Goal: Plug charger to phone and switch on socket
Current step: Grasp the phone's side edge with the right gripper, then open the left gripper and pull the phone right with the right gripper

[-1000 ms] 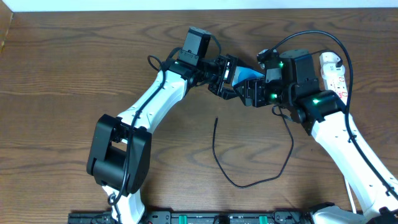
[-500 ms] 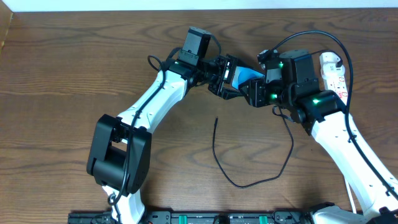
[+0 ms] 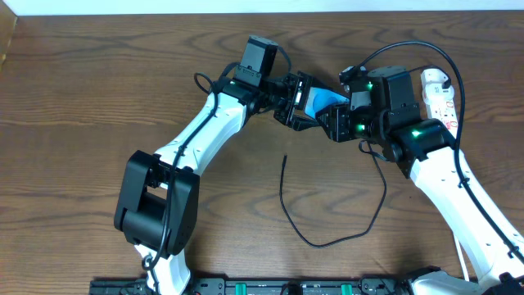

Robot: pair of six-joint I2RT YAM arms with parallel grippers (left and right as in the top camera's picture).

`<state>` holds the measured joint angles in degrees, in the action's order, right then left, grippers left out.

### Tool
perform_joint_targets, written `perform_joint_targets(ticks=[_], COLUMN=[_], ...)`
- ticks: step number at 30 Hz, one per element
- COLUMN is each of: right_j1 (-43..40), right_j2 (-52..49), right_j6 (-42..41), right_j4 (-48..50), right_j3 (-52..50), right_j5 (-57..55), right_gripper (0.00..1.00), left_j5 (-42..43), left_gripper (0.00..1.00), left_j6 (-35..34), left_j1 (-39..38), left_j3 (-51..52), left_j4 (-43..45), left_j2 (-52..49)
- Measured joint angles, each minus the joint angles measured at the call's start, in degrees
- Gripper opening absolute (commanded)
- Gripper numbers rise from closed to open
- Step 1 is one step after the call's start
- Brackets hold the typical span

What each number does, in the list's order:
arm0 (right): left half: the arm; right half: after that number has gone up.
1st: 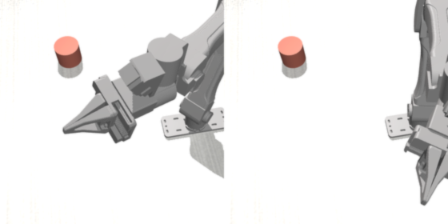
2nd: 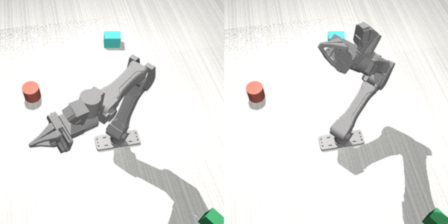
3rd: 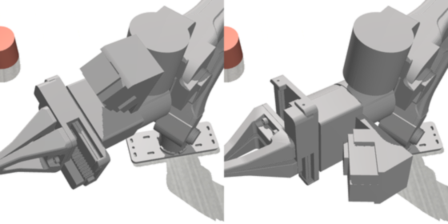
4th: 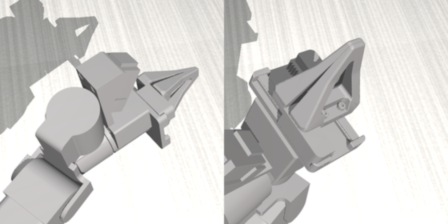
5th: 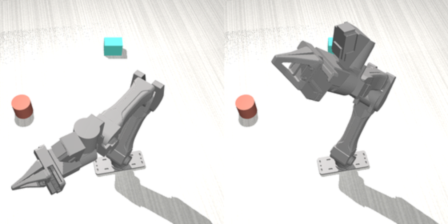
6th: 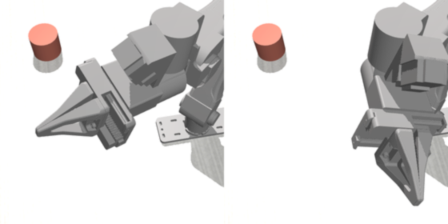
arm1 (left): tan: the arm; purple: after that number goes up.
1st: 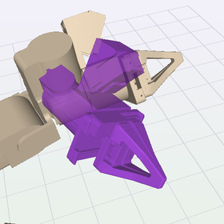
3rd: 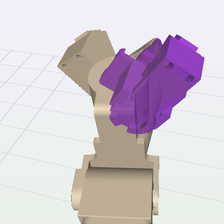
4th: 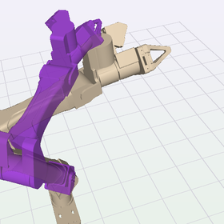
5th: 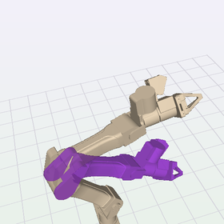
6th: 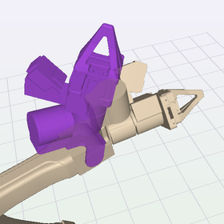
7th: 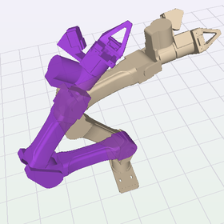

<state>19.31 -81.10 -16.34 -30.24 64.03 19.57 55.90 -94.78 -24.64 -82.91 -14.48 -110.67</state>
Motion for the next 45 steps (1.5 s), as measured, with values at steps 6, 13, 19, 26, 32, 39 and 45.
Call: perform_joint_targets(ticks=[6, 13, 19, 26, 32, 39, 45], right_j1=[0.0, 0.02, 0.07, 0.17, 0.26, 0.2, 0.33], right_j2=[0.0, 0.0, 0.0, 0.0, 0.0, -0.04, -0.39], right_j6=[-1.38, -1.92, -2.49, -2.71, -2.75, -4.11, -3.98], right_j4=[-1.44, -1.49, -1.49, -1.46, -1.4, -1.11, -1.18], right_j3=[0.0, 0.0, 0.0, 0.0, 0.0, 0.0, -0.11], right_j5=[-2.19, -3.23, -3.58, -3.87, -4.02, -4.83, -5.2], right_gripper=[0.41, 0.36, 0.31, 0.19, 0.15, 0.01, 0.01], left_j5=[-0.79, -0.79, -0.79, -0.79, -0.79, -0.81, -0.57], left_gripper=[0.07, 0.07, 0.07, 0.07, 0.07, 0.13, 0.91], left_j6=[0.0, 0.0, 0.0, 0.0, 0.0, 0.0, -0.59], left_j1=[0.0, 0.0, 0.0, 0.0, 0.0, 0.07, 0.11], left_j3=[0.0, 0.0, 0.0, 0.0, 0.0, 0.0, -0.04], left_j4=[0.0, 0.0, 0.0, 0.0, -0.02, 0.24, 0.55], left_j2=[0.0, 0.0, 0.0, 0.0, 0.0, 0.0, 0.46])
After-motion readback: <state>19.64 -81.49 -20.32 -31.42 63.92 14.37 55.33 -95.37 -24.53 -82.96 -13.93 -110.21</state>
